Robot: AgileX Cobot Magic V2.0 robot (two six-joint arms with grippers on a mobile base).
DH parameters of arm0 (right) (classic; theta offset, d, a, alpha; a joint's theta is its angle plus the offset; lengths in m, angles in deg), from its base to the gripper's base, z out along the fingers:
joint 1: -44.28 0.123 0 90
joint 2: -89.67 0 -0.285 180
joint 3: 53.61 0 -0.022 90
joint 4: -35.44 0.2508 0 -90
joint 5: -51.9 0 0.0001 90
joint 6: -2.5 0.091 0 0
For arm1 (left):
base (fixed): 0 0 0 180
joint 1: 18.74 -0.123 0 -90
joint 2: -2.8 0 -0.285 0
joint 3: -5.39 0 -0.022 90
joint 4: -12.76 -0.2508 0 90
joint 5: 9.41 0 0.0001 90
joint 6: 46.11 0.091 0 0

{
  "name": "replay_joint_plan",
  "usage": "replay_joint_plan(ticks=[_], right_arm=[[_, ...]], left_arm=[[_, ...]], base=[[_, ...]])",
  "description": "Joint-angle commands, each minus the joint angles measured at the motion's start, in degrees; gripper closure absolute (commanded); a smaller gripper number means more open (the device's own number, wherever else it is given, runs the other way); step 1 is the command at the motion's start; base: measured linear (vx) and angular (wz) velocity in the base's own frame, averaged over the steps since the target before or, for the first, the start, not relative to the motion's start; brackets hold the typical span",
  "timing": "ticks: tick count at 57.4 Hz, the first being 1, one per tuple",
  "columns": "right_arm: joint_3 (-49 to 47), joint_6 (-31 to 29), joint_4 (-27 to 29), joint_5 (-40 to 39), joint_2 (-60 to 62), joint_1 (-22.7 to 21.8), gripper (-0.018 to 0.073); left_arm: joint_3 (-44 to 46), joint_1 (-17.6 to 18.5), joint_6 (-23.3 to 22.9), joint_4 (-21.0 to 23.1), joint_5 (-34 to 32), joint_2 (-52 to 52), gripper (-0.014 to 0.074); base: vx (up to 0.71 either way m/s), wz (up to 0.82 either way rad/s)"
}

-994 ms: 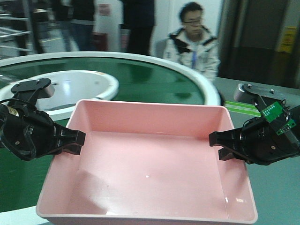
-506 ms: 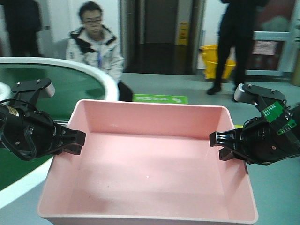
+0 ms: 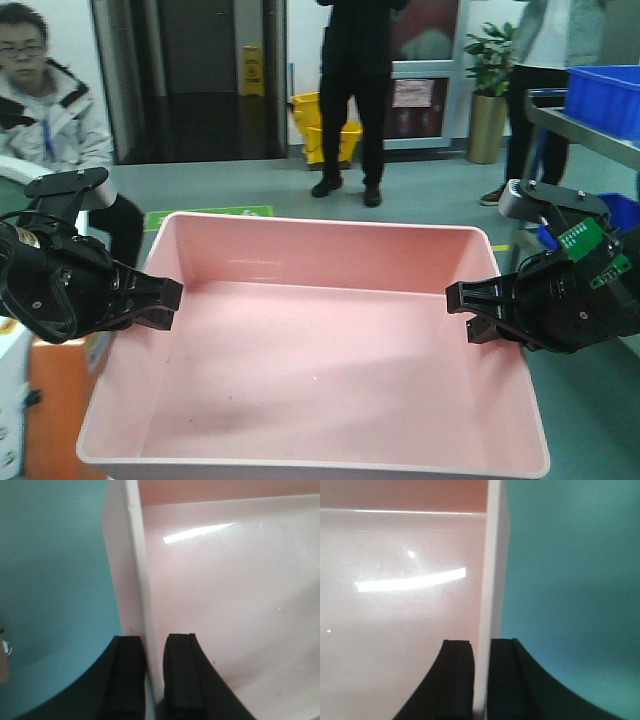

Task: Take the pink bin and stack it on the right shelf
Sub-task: 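Hold the pink bin with both grippers while the base drives to the table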

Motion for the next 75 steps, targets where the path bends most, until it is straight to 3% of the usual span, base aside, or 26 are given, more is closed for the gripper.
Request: replay_joint_plan(ticks=[1, 29, 75], right_arm=[[-1.88, -0.75, -0.69, -4.08, 2.13, -0.56, 0.0568], [-1.88, -0.75, -0.69, -4.08, 2.13, -0.56, 0.0568], [-1.88, -0.75, -0.69, -4.14, 2.13, -0.56, 0.0568]], left_arm=[[1.78, 0.01, 0.93, 1.46, -3.50, 2.73, 0.0601], [1.78, 0.01, 0.93, 1.46, -3.50, 2.73, 0.0601], [1.78, 0.01, 0.93, 1.46, -3.50, 2.73, 0.0601]], base=[[0.21, -0.39], [0.29, -0.28], [0.42, -0.01]])
